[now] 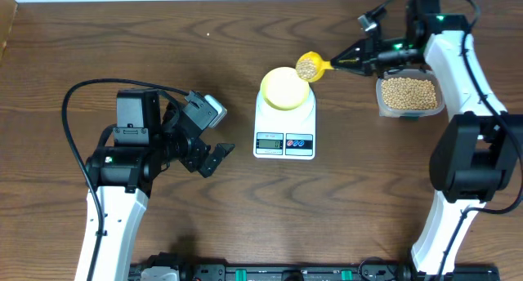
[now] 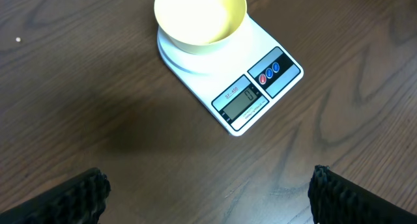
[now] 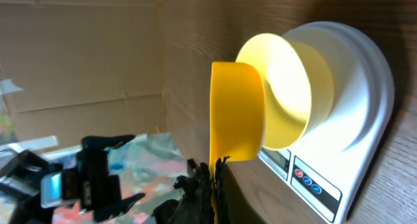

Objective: Scoop item into bowl and weigh 50g on scale
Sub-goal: 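Carry the scoop over the yellow bowl and tip soybeans into it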

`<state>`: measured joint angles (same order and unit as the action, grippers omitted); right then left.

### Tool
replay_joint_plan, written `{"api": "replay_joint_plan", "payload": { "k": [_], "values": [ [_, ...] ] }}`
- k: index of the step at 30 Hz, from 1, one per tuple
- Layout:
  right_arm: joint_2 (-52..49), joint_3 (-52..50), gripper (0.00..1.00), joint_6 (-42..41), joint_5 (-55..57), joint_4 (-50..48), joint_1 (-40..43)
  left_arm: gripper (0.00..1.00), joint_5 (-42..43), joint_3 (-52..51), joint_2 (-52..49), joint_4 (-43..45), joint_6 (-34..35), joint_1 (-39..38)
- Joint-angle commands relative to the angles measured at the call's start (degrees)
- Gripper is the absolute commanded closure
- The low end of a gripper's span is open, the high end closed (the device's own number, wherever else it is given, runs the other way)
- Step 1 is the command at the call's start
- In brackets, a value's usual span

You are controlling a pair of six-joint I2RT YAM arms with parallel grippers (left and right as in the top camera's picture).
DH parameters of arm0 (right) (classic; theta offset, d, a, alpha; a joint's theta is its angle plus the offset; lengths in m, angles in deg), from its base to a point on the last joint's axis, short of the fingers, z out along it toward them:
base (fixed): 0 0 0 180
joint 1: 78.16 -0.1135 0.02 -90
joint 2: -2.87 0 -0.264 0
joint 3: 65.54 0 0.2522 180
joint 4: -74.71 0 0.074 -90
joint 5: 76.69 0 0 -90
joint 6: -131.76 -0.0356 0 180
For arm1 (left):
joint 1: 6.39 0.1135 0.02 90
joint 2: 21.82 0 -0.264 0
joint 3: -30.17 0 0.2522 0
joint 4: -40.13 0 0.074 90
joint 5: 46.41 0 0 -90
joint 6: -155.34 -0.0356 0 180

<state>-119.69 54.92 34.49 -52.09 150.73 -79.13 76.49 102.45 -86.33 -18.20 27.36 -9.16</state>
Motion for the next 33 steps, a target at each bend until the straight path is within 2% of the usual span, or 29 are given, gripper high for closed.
{"api": "replay_joint_plan", "payload": {
  "k": [1, 14, 25, 33],
  "values": [
    [-0.57, -0.17, 0.99, -3.48, 4.63, -0.98, -2.14, 0.01, 0.72, -0.35, -0.22, 0.00, -0.81, 0.24],
    [-0.57, 3.28, 0.99, -4.09, 17.68, -1.38, -9.68, 0.00, 0.74, -0.35, -0.22, 0.00, -0.81, 0.24],
    [-0.57, 11.93, 0.99, -1.55, 31.12, 4.85, -13.33, 0.00, 0.72, -0.35, -0.22, 0.02, -0.81, 0.24],
    [-0.57, 13.75, 0.99, -0.35, 33.79, 5.51, -14.80, 0.01, 0.74, -0.35, -0.22, 0.02, -0.81, 0.24]
  ]
}}
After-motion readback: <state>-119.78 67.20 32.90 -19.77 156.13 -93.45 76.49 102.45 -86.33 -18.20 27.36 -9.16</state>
